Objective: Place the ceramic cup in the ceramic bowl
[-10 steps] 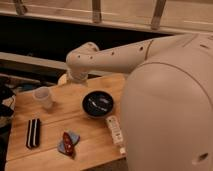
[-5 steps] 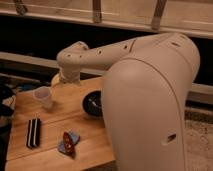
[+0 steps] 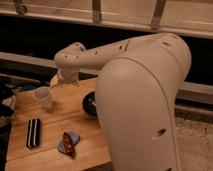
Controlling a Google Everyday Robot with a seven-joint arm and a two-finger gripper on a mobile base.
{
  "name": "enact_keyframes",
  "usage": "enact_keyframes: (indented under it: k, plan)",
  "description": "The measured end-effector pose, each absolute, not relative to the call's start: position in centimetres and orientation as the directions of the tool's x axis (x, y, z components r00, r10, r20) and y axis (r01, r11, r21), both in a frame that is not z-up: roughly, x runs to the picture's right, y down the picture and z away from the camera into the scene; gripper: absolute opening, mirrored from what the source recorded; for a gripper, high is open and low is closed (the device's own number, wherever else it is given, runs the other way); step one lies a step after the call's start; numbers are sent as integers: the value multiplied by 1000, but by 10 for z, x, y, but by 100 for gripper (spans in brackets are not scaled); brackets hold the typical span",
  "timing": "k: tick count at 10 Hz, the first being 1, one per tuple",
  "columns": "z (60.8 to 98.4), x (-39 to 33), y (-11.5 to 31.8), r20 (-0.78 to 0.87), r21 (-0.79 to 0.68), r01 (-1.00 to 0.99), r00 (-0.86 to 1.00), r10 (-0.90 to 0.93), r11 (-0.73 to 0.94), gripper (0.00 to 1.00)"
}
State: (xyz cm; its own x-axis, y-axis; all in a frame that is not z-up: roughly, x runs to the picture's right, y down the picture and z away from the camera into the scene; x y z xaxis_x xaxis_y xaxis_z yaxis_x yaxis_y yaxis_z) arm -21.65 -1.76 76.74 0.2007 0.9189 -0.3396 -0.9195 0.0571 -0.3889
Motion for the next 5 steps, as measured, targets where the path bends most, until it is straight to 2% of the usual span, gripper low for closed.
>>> enact_keyframes:
  k: [3,5]
  plan:
    - [770,-215,-19,-336,-402,-914,207,919,59,80]
    - [779,-236,-23,-320,-465,-884,229,919,58,80]
